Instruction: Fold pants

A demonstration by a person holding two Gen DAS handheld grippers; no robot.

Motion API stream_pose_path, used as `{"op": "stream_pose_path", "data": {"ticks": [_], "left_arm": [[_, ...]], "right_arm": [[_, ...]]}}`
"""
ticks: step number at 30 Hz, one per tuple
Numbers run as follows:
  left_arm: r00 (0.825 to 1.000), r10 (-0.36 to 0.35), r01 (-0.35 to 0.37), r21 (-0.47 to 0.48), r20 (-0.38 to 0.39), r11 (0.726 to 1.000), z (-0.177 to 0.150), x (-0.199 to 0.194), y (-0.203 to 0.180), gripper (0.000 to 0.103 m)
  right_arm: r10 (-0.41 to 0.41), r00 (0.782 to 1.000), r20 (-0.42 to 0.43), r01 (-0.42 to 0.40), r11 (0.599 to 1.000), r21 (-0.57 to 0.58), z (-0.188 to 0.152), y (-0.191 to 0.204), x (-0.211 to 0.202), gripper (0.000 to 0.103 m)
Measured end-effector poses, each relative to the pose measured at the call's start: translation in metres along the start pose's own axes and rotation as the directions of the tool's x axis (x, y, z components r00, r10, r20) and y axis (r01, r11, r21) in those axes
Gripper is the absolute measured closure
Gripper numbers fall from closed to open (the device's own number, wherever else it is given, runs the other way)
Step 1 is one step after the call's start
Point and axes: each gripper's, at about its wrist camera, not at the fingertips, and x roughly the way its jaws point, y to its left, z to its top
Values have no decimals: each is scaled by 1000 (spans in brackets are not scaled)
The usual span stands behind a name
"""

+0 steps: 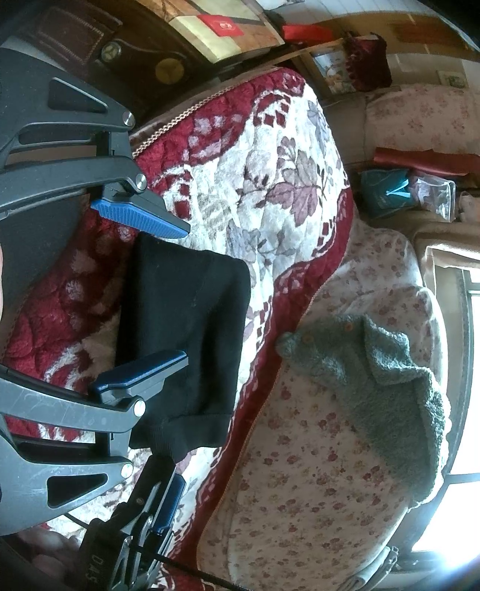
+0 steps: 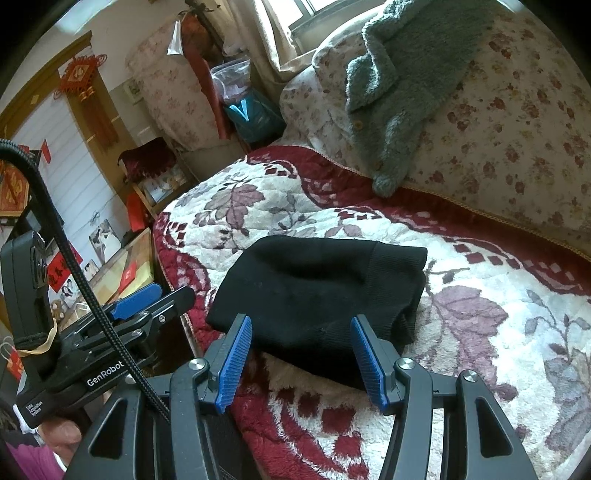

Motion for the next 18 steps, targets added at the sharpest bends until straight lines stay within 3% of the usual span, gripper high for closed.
{"op": "stream_pose_path", "data": {"ticks": [18], "left_arm": [[1000,-2,2,-22,-30,1000,2,15,2,39]], "right_arm": [[-2,1000,-29,2,1000,1,3,-2,12,49]]}}
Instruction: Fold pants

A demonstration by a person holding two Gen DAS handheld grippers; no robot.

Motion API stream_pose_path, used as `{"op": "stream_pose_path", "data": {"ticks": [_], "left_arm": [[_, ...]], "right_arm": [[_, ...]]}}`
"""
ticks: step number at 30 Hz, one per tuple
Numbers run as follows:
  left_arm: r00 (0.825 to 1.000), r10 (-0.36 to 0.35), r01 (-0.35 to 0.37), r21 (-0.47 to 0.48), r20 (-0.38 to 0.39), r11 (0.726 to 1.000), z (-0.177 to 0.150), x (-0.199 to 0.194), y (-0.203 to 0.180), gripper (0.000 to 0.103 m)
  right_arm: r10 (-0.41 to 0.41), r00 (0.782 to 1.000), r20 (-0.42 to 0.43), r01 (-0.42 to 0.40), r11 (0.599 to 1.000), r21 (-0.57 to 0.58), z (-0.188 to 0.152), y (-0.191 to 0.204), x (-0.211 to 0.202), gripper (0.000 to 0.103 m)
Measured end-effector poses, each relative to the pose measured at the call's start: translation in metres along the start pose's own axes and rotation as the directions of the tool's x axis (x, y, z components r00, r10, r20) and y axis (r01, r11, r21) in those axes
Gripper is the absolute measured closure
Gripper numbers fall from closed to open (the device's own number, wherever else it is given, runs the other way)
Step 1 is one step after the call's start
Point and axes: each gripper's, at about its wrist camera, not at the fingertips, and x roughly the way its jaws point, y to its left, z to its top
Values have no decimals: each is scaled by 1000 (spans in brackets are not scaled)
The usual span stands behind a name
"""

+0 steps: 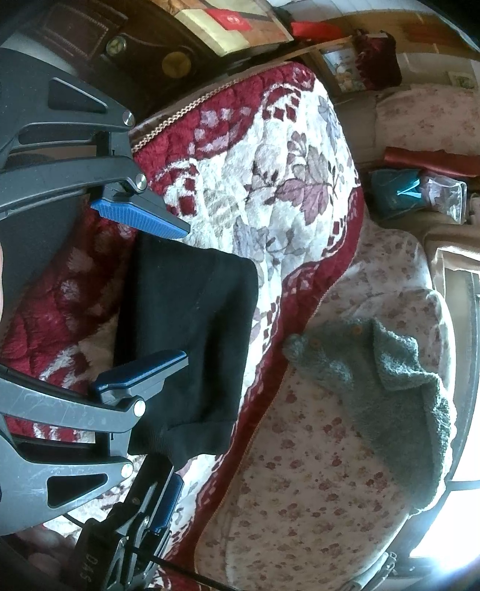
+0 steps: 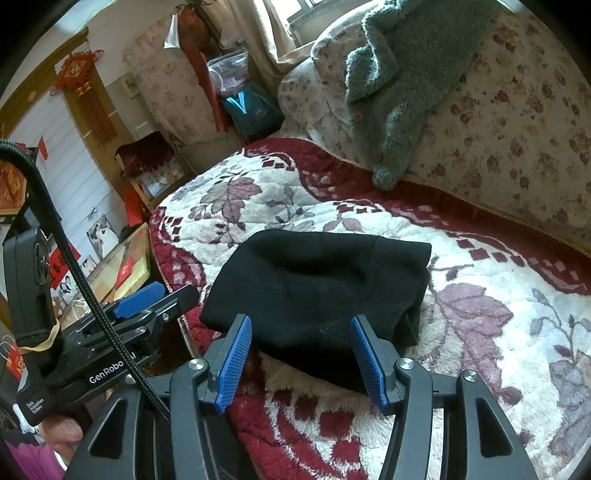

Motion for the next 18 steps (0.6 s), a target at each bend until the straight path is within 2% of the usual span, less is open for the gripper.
{"op": "stream_pose_path", "data": {"ticks": [10,18], "left_arm": [[1000,6,-6,-6,-12,1000,0,12,-5,39],[1000,10,-10,6,-16,1000,1,14,-15,39]], "right_arm": [[8,1000,-20,-8,1000,14,1,-8,11,49],[5,1000,1,-5,999,49,3,-27,-1,49]]}}
